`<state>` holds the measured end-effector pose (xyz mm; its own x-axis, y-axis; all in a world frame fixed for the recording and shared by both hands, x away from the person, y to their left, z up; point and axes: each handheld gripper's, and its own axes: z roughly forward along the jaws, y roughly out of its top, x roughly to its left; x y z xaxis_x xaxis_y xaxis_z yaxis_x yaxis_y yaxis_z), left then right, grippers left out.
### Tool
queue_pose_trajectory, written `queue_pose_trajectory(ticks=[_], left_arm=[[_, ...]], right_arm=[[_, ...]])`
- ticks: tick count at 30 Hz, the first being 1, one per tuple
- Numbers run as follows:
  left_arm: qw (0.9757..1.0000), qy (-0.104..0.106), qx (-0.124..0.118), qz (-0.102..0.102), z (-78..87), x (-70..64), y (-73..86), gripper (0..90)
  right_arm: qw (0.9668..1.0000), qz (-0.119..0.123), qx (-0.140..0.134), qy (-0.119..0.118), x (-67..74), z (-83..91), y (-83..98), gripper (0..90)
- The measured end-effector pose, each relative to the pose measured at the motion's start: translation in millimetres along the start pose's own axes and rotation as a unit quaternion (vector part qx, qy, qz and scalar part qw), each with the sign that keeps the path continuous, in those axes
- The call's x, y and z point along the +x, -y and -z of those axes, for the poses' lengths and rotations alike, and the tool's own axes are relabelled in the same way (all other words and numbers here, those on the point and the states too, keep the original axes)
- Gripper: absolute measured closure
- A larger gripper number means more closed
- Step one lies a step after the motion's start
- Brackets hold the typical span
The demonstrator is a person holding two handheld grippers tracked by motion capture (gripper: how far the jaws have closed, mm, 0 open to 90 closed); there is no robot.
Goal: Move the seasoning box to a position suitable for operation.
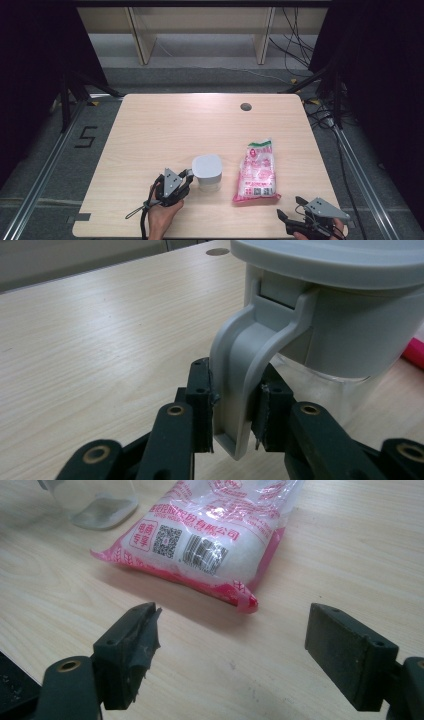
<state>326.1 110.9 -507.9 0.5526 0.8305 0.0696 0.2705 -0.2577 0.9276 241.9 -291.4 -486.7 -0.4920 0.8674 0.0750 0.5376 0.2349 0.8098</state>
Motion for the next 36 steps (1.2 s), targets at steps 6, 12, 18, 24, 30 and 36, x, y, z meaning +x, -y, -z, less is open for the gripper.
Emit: queue_pose_trajectory(ticks=[6,12,18,24,30,36], left_arm=[[0.9999,0.000,0.012,0.008,4.8,-8.2,-0.2,71.7],[0.9999,0.015,0.003,-0.007,4.4,-8.6,0.1,71.3],[0.9997,0.017,0.005,-0.016,2.8,-6.2,-0.5,71.6],[0.9996,0.021,0.005,-0.019,2.9,-8.0,-0.9,71.5],[0.9996,0.023,0.005,-0.016,3.0,-7.0,-1.2,71.1],[0.9994,0.033,-0.002,-0.005,2.1,-6.6,-1.0,70.3]], right_arm=[[0.9999,0.011,-0.002,-0.008,-1.9,0.1,-0.7,22.1],[0.9999,0.008,-0.002,-0.005,-0.8,-0.1,-0.6,22.1],[1.0000,0.004,0.005,-0.003,0.1,0.5,-0.8,22.1],[1.0000,0.003,0.001,-0.005,0.5,-0.5,-0.6,22.1],[0.9999,0.010,0.004,-0.007,0.0,-0.4,-1.3,22.1],[0.9998,0.019,0.001,0.000,-1.0,0.0,-1.4,22.1]])
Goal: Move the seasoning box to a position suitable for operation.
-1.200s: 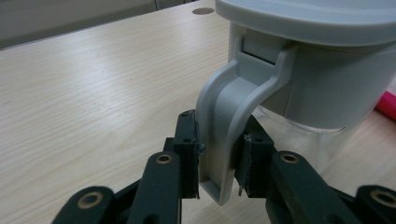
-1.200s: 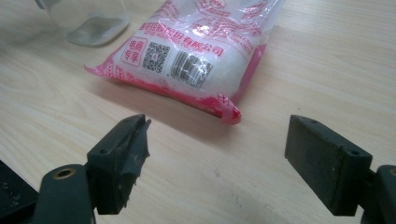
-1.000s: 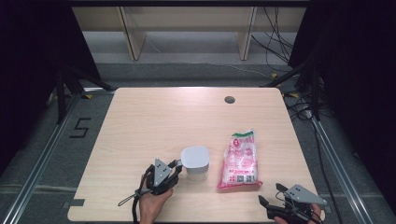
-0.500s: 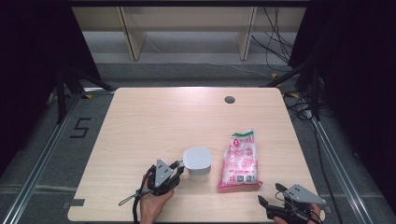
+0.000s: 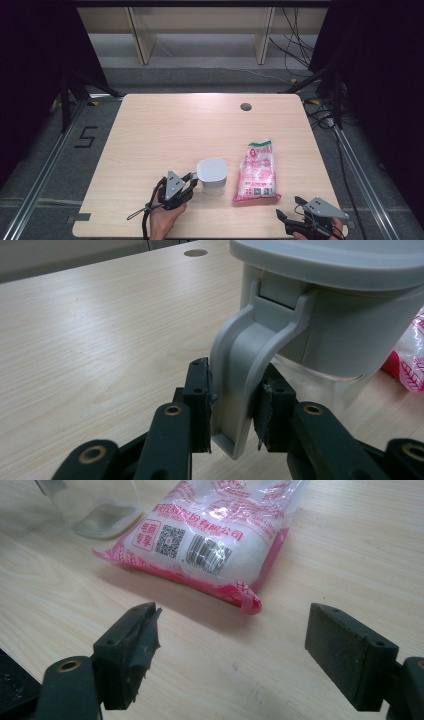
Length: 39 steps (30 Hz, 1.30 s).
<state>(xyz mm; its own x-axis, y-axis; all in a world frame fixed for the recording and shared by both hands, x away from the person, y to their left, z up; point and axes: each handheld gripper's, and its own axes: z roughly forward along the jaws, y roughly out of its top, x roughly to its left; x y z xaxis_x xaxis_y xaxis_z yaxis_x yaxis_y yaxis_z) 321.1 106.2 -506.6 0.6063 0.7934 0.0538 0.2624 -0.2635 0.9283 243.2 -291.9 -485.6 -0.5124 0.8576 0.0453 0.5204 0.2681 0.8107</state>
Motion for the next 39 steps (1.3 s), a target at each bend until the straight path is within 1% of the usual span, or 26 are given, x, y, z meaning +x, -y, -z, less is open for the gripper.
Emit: queue_pose_trajectory(ticks=[3,4,10,11,13,14,15,16,17,18,19,22,23,24,25,26,27,29,30,31,32,33,34,35,38,39], left_arm=[[1.0000,-0.003,0.001,0.006,0.3,-1.2,0.3,70.3],[0.9999,-0.002,0.002,-0.016,0.4,1.1,-0.5,70.4],[0.9999,-0.004,0.008,-0.014,2.4,0.5,-0.5,70.4],[1.0000,-0.004,0.006,0.003,2.3,-1.7,0.2,70.4],[0.9999,0.003,0.006,-0.011,2.6,1.4,-0.5,70.0],[0.9998,0.004,0.000,0.021,3.0,-1.3,0.3,69.7],[0.9998,0.010,-0.005,0.019,3.7,0.7,-0.5,69.0],[0.9995,0.012,-0.013,0.025,4.5,0.7,-1.6,67.7],[0.9996,0.012,-0.010,0.022,6.5,1.4,-3.0,66.1],[0.9999,0.013,-0.008,0.004,7.9,3.8,-5.1,64.9],[0.9999,0.012,-0.005,0.009,9.7,3.2,-6.1,62.1],[0.9997,0.022,0.000,-0.003,19.0,5.0,-9.9,57.1],[0.9996,0.027,0.002,0.011,20.6,4.3,-9.6,52.6],[0.9995,0.032,0.005,0.006,22.1,5.9,-10.0,49.7],[0.9992,0.033,0.011,0.017,24.5,5.5,-9.3,48.5],[0.9990,0.038,0.009,0.023,26.1,5.9,-8.9,48.4],[0.9990,0.039,0.006,0.023,28.8,6.1,-9.2,47.8],[0.9984,0.046,0.001,0.031,35.6,6.0,-10.9,47.6],[0.9982,0.050,-0.009,0.032,37.2,6.6,-12.1,47.2],[0.9984,0.047,-0.005,0.030,40.2,7.3,-13.3,47.0],[0.9985,0.048,-0.010,0.024,42.0,9.2,-15.4,46.9],[0.9985,0.045,-0.011,0.030,43.2,9.2,-16.3,46.6],[0.9988,0.042,-0.010,0.022,45.0,11.8,-18.1,46.6],[0.9985,0.042,-0.016,0.030,45.6,12.1,-19.1,47.0],[0.9985,0.045,-0.022,0.020,49.2,15.1,-23.0,49.7],[0.9985,0.043,-0.024,0.026,50.2,14.6,-24.0,51.5]], right_arm=[[1.0000,0.000,-0.001,-0.001,0.2,-0.1,0.0,22.1],[1.0000,0.001,-0.001,-0.001,0.1,-0.2,0.0,22.1],[1.0000,0.001,-0.003,-0.002,0.6,-1.1,0.2,22.1],[1.0000,-0.001,-0.002,-0.002,0.8,-0.8,0.1,22.1],[1.0000,-0.002,-0.002,-0.004,0.8,-0.8,0.3,22.1],[1.0000,-0.002,-0.002,-0.004,0.9,-0.8,0.3,22.1],[1.0000,-0.002,-0.002,-0.005,0.9,-0.9,0.3,22.1],[1.0000,-0.002,-0.002,-0.003,0.8,-0.9,0.2,22.1],[1.0000,-0.002,-0.002,-0.004,0.8,-1.0,0.3,22.1],[1.0000,0.000,-0.003,-0.004,0.6,-1.3,0.5,22.1],[1.0000,-0.002,-0.002,-0.004,0.8,-1.1,0.5,22.1],[1.0000,-0.003,-0.003,-0.005,0.5,-1.0,0.6,22.1],[1.0000,-0.002,-0.003,-0.005,-0.1,-1.8,1.1,22.1],[1.0000,-0.002,-0.003,-0.005,-0.1,-1.7,1.1,22.1],[1.0000,-0.002,-0.003,-0.005,-0.1,-1.7,1.1,22.1],[0.9999,-0.007,0.001,-0.012,0.1,-0.9,0.8,22.1],[0.9997,-0.022,0.005,-0.012,2.9,0.4,0.8,22.1],[0.9998,-0.012,0.000,-0.015,0.7,-0.8,0.8,22.1],[0.9999,-0.008,0.002,-0.007,-0.3,-1.6,0.9,22.1],[0.9996,-0.023,0.008,-0.010,2.5,-0.1,1.4,22.1],[0.9997,-0.022,0.008,-0.010,2.3,-0.3,1.4,22.1],[0.9997,-0.022,0.002,-0.011,2.6,-1.0,1.6,22.1],[0.9997,-0.022,0.001,-0.012,2.7,-0.9,1.6,22.1],[0.9998,-0.020,0.001,-0.005,2.7,-1.9,1.3,22.6],[0.9997,-0.020,0.004,-0.012,2.5,-0.9,2.1,23.9],[0.9997,-0.021,0.004,-0.012,2.6,-1.0,2.0,23.8]])
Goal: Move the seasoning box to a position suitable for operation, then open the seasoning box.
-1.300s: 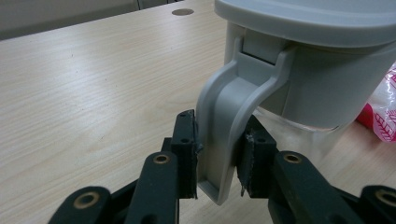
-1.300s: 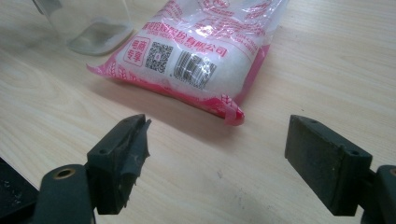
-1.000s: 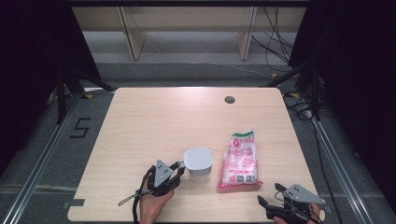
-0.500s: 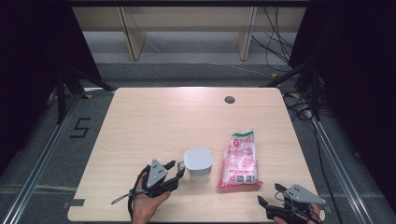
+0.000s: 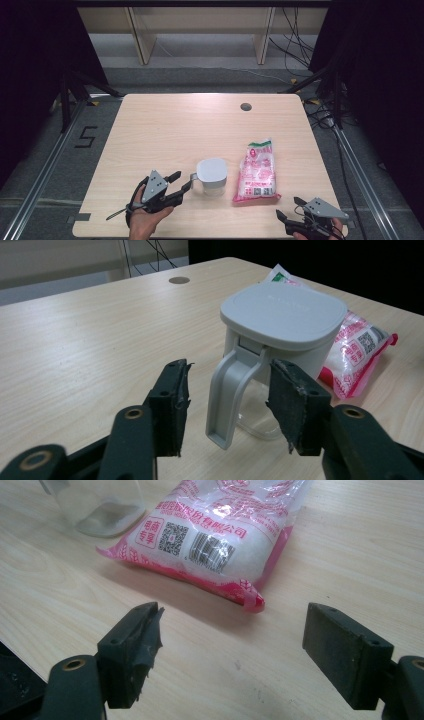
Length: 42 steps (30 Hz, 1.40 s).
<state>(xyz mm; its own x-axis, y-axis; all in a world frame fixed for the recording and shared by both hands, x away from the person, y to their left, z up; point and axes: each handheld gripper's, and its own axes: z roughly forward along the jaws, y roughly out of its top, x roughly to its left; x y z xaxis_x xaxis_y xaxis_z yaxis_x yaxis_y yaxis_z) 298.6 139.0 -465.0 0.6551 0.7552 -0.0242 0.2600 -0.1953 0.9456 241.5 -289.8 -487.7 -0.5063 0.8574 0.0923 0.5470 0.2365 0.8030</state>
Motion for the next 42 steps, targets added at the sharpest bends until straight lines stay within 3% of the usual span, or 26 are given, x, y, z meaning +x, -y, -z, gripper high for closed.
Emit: queue_pose_trajectory(ticks=[1,2,3,5,7,10,11,12,17,18,19,22,23,24,25,27,29,32,35,37,42], left_arm=[[1.0000,0.003,-0.007,-0.002,0.3,0.6,-1.3,54.1],[0.9998,0.007,-0.008,-0.019,0.4,2.6,-3.0,57.5],[0.9998,0.006,-0.009,-0.017,0.0,1.2,-3.3,61.5],[0.9992,-0.005,-0.004,-0.040,-0.2,1.2,-5.5,67.2],[0.9988,-0.008,-0.007,-0.049,-0.9,1.0,-8.0,74.9],[0.9983,-0.007,-0.005,-0.057,-2.7,0.4,-11.4,80.6],[0.9986,-0.006,-0.007,-0.051,-3.5,-0.3,-12.2,81.7],[0.9987,-0.003,-0.008,-0.051,-4.0,-0.1,-13.1,83.0],[0.9986,0.007,-0.018,-0.049,-8.6,-2.2,-19.5,88.0],[0.9985,0.009,-0.018,-0.051,-9.5,-2.1,-20.5,88.8],[0.9986,0.016,-0.028,-0.043,-12.1,-3.4,-21.2,88.9],[0.9984,0.014,-0.028,-0.046,-14.0,-4.0,-24.7,89.1],[0.9982,0.016,-0.029,-0.051,-14.6,-3.6,-25.7,89.1],[0.9983,0.017,-0.031,-0.046,-15.5,-4.2,-26.0,89.1],[0.9983,0.018,-0.030,-0.046,-16.8,-4.6,-26.9,89.1],[0.9985,0.027,-0.035,-0.033,-19.5,-5.0,-27.4,89.1],[0.9983,0.031,-0.029,-0.040,-22.3,-4.0,-28.2,89.1],[0.9987,0.032,-0.023,-0.032,-26.6,-1.2,-27.1,89.1],[0.9984,0.048,-0.026,-0.016,-30.7,1.1,-25.4,89.2],[0.9989,0.038,-0.018,-0.019,-32.4,1.2,-24.9,89.2],[0.9988,0.038,-0.019,-0.026,-32.4,0.1,-25.5,89.1]], right_arm=[[1.0000,0.000,0.000,0.000,0.1,-0.1,-0.2,23.8],[1.0000,-0.003,-0.001,0.001,0.3,-0.2,-0.2,23.8],[1.0000,0.003,-0.002,0.000,-0.1,-0.6,-0.4,23.8],[1.0000,0.006,-0.002,0.003,-0.9,-1.4,-0.2,23.8],[0.9999,0.013,-0.004,0.000,-2.5,-1.5,-0.6,23.8],[1.0000,0.000,0.000,0.000,0.7,-0.4,-0.2,23.8],[1.0000,0.004,-0.002,0.000,0.1,-0.5,-0.4,23.8],[0.9997,0.022,-0.007,0.005,-2.7,-0.8,-0.9,23.8],[0.9999,0.014,-0.004,-0.001,-2.4,-1.2,-0.3,23.8],[1.0000,0.003,-0.002,0.001,-0.2,-0.6,-0.1,23.8],[1.0000,-0.002,-0.001,0.002,1.0,-0.5,0.1,23.8],[0.9998,0.019,-0.007,0.001,-1.3,-1.3,-1.6,23.8],[0.9999,0.012,-0.004,0.005,1.3,-1.1,-1.3,23.8],[1.0000,0.007,-0.003,0.001,2.6,-0.4,-1.6,23.9],[0.9997,0.022,-0.003,-0.001,-0.2,-0.5,-1.9,24.0],[0.9998,0.021,-0.002,-0.001,-0.6,-0.2,-1.6,23.9],[0.9998,0.019,-0.006,-0.001,-0.2,-0.4,-1.9,24.0],[0.9997,0.024,-0.003,-0.001,0.1,-0.5,-2.3,24.0],[0.9996,0.027,-0.003,0.002,0.4,-1.1,-2.2,24.4],[0.9996,0.027,-0.005,0.003,0.3,-1.8,-1.6,24.7],[0.9994,0.033,-0.008,0.005,2.0,-2.3,-1.7,27.1]])
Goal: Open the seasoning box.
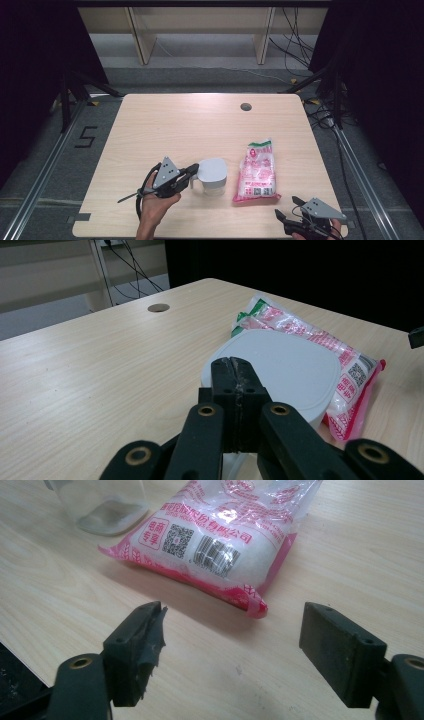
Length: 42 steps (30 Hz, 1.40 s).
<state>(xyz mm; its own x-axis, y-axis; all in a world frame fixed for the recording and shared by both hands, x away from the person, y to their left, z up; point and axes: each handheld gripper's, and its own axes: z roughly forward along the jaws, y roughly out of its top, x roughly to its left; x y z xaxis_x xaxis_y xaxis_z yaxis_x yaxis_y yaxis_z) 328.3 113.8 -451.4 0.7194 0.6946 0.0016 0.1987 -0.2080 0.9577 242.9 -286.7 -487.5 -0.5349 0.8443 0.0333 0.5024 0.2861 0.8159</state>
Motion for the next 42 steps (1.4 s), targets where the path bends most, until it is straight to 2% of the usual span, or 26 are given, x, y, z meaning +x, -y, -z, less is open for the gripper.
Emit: queue_pose_trajectory(ticks=[1,4,5,6,8,10,11,14,16,17,18,20,23,24,26,28,32,34,35,36,37,38,39,40,41,42], left_arm=[[1.0000,-0.001,-0.001,0.001,0.0,-0.4,0.3,89.1],[1.0000,-0.002,-0.001,0.001,1.2,-1.7,0.9,89.1],[1.0000,-0.001,-0.001,0.000,1.5,-1.7,1.1,89.1],[1.0000,-0.001,-0.001,-0.001,1.7,-1.5,1.3,89.1],[1.0000,-0.002,-0.003,0.002,1.7,-1.6,1.9,89.1],[1.0000,-0.001,-0.003,0.005,2.1,-1.9,2.2,89.1],[1.0000,-0.001,-0.004,0.004,2.3,-1.8,2.3,89.1],[1.0000,0.000,-0.007,0.007,2.7,-1.5,3.1,89.1],[1.0000,-0.001,-0.006,0.004,3.4,-1.3,3.5,89.1],[1.0000,0.000,-0.006,-0.004,3.9,-0.1,3.6,89.1],[0.9999,0.001,-0.009,0.006,3.7,-1.0,4.5,89.1],[0.9999,0.001,-0.013,0.007,3.8,-0.4,5.4,89.1],[0.9998,0.002,-0.012,0.014,4.7,0.2,6.7,89.0],[0.9998,0.005,-0.015,0.010,4.6,1.6,6.9,88.9],[0.9997,0.001,-0.014,0.020,5.2,0.6,7.8,88.8],[0.9998,-0.003,-0.009,0.017,6.1,0.1,7.6,88.8],[0.9999,-0.002,-0.013,0.011,6.1,1.8,8.2,88.8],[0.9998,-0.001,-0.012,0.013,6.1,2.2,8.3,88.9],[0.9998,0.001,-0.016,0.013,5.4,2.8,8.6,88.9],[0.9999,0.001,-0.015,0.001,5.5,4.4,8.1,88.9],[0.9999,0.001,-0.015,-0.002,5.5,4.6,8.0,88.9],[0.9998,-0.001,-0.015,0.014,5.5,2.3,8.4,88.9],[0.9998,-0.001,-0.014,0.013,5.5,2.1,8.3,88.9],[0.9998,-0.001,-0.014,0.014,5.4,2.4,8.4,88.9],[0.9999,-0.001,-0.014,0.009,5.4,3.3,8.2,88.9],[0.9999,-0.002,-0.014,-0.002,5.4,4.6,7.9,88.9]], right_arm=[[0.9999,0.013,-0.002,0.006,-1.8,-0.9,-0.2,27.1],[1.0000,-0.010,0.002,0.000,3.4,-1.6,-2.0,28.3],[1.0000,0.005,-0.001,0.004,2.5,-3.3,-2.8,29.1],[1.0000,0.004,0.003,-0.001,3.2,-3.2,-3.9,30.1],[0.9998,0.021,-0.006,-0.005,4.7,-3.9,-6.1,35.0],[0.9986,0.046,-0.014,-0.020,5.5,-5.5,-10.9,38.4],[0.9991,0.031,-0.020,-0.021,8.8,-6.6,-13.2,41.0],[0.9981,0.039,-0.027,-0.038,10.7,-12.5,-20.6,46.2],[0.9986,0.027,-0.034,-0.032,14.3,-14.0,-22.6,47.7],[0.9968,0.050,-0.039,-0.048,17.6,-19.4,-32.4,53.2],[0.9960,0.060,-0.045,-0.048,18.3,-21.5,-35.4,54.5],[0.9952,0.061,-0.052,-0.056,21.5,-26.3,-42.2,57.7],[0.9925,0.091,-0.056,-0.058,23.8,-35.1,-51.7,63.6],[0.9918,0.094,-0.058,-0.065,26.1,-38.5,-55.9,65.9],[0.9917,0.086,-0.058,-0.076,31.8,-42.7,-62.5,71.4],[0.9873,0.110,-0.080,-0.082,32.5,-49.4,-70.5,77.4],[0.9840,0.103,-0.083,-0.119,39.2,-61.5,-84.1,86.6],[0.9818,0.106,-0.101,-0.121,41.0,-66.3,-89.3,88.9],[0.9820,0.102,-0.088,-0.132,43.2,-66.5,-92.1,89.7],[0.9800,0.111,-0.097,-0.134,43.5,-69.4,-94.4,90.0],[0.9814,0.109,-0.085,-0.133,45.8,-70.5,-96.8,90.0],[0.9815,0.110,-0.085,-0.131,47.1,-73.0,-98.9,90.0],[0.9816,0.110,-0.092,-0.126,48.6,-75.0,-100.1,90.0],[0.9798,0.121,-0.082,-0.136,50.7,-77.2,-102.7,90.0],[0.9794,0.126,-0.081,-0.135,52.3,-79.1,-104.5,90.0],[0.9814,0.118,-0.073,-0.132,54.8,-79.4,-105.6,90.0]])
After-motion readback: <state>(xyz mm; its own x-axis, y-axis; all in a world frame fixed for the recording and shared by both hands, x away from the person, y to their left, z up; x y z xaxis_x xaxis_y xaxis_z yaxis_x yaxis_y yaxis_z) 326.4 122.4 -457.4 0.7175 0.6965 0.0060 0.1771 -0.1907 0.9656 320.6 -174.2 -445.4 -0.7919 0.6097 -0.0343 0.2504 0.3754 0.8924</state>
